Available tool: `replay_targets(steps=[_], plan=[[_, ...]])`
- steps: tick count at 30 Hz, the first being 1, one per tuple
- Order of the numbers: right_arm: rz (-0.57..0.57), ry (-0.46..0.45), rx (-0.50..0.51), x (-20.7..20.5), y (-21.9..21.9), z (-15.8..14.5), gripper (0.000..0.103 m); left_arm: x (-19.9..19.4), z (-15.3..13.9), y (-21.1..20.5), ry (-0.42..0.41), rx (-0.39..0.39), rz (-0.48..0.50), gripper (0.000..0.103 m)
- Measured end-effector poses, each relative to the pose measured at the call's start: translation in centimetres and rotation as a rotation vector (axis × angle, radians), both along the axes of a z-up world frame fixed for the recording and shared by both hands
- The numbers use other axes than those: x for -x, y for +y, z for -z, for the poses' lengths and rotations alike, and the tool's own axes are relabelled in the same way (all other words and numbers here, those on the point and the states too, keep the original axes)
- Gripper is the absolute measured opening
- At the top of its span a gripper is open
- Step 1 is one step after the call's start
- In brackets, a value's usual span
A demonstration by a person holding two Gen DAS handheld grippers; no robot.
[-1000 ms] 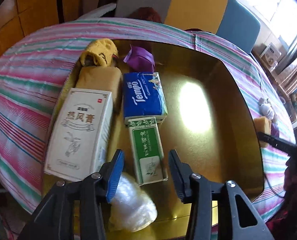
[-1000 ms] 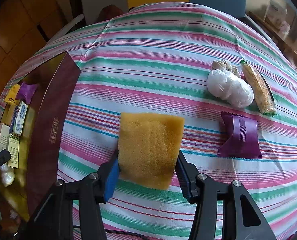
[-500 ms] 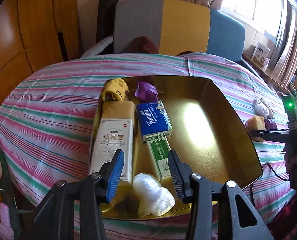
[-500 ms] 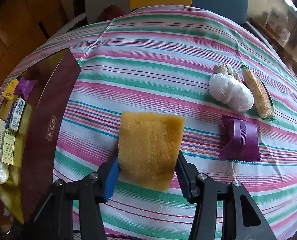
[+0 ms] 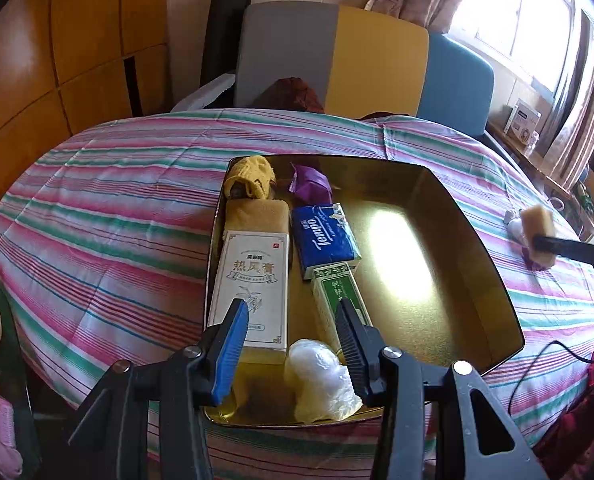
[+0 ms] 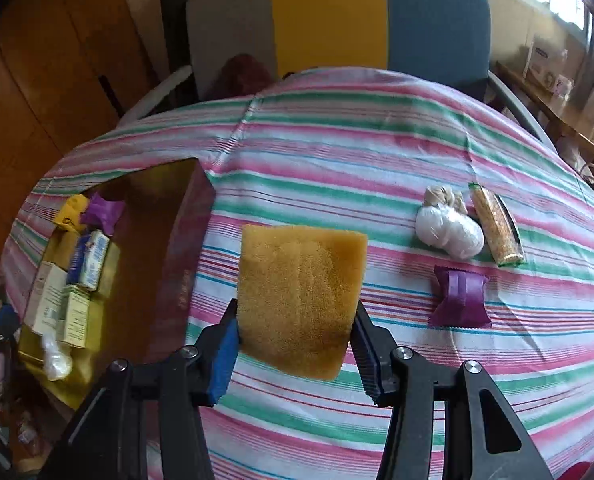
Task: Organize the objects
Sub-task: 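Carry the yellow sponge into the tray and open the right gripper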
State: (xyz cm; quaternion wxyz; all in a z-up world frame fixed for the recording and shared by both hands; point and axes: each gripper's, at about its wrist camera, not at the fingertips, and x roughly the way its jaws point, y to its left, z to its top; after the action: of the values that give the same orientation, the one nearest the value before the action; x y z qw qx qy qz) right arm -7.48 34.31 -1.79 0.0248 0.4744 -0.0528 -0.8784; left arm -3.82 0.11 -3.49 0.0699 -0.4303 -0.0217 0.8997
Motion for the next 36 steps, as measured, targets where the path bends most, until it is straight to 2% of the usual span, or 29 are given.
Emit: replay_targets(steps=[4, 7, 11, 16, 19, 22, 24, 30, 36], plan=[[-0.132, 0.067, 0.01, -1.5, -5.2, -2.9, 0.052, -0.1, -0.1, -1.3, 0.008, -0.012, -0.028, 0.046], [-0.252, 0.07, 0.021, -2.3, -10.0, -3.1, 0.052, -0.3, -0.2, -2.3, 0.014, -0.017, -0.051, 0.046], [-0.388, 0.003, 0.01, -2.2, -16.1, -0.5, 0.052, -0.5, 0.1, -3.5, 0.007, -0.023, -0.075, 0.046], [-0.462, -0.15, 0.018, -1.4, -20.5, 4.8, 0.055, -0.7, 0.6, -4.4, -0.006, -0.031, -0.088, 0.046], [-0.476, -0.194, 0.084, -1.1, -21.5, 6.4, 0.056, -0.5, 0.9, -4.4, -0.017, -0.034, -0.085, 0.046], [-0.473, -0.2, 0.14, -1.1, -21.7, 7.2, 0.061, -0.6, 1.0, -4.3, -0.019, -0.032, -0.08, 0.046], [-0.47, -0.201, 0.173, -1.1, -21.6, 7.4, 0.069, -0.7, 1.0, -4.2, -0.017, -0.027, -0.078, 0.046], [-0.449, -0.165, 0.18, -1.5, -20.4, 6.2, 0.083, -0.8, 0.8, -3.6, -0.013, -0.019, -0.065, 0.046], [-0.412, -0.121, 0.163, -1.9, -19.0, 4.5, 0.086, -1.2, 0.4, -2.8, 0.004, -0.003, -0.043, 0.046]])
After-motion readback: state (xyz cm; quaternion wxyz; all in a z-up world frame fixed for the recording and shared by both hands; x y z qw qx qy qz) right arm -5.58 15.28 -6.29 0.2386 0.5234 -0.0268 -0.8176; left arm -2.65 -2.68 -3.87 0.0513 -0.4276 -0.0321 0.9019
